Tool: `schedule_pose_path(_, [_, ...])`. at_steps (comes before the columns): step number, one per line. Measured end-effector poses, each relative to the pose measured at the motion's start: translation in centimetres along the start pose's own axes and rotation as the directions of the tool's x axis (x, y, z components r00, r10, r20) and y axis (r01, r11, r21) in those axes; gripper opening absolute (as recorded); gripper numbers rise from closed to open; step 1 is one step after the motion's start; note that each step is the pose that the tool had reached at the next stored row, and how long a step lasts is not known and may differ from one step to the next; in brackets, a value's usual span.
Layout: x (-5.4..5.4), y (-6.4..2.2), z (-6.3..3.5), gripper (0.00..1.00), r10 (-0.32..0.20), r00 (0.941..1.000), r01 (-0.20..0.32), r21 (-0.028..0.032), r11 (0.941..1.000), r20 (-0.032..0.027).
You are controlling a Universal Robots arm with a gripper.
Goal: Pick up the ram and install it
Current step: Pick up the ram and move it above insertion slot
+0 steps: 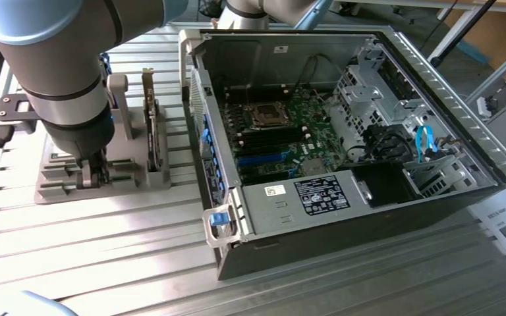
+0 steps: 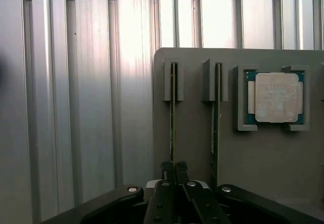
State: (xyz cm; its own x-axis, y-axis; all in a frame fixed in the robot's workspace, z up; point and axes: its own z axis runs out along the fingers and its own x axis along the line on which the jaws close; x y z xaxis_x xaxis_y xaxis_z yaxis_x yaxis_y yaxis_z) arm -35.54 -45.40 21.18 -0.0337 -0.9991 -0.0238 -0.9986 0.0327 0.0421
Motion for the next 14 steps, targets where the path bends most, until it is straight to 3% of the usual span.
schedule_pose_path(14, [0.0,0.06,-1.44,0.12,0.0,1.0,0.0,0.0,1.0,0.0])
